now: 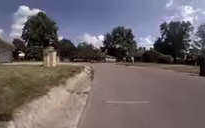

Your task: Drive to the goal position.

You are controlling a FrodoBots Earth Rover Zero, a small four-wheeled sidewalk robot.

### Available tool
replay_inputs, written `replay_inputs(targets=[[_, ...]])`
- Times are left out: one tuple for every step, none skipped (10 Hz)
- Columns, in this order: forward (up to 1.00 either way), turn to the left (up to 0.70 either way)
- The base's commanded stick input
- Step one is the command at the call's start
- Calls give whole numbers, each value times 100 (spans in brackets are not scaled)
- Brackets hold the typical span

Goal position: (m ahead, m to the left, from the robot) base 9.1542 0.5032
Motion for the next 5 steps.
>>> replay_inputs(targets=[[100,0],[100,0],[100,0],[100,0],[100,0]])
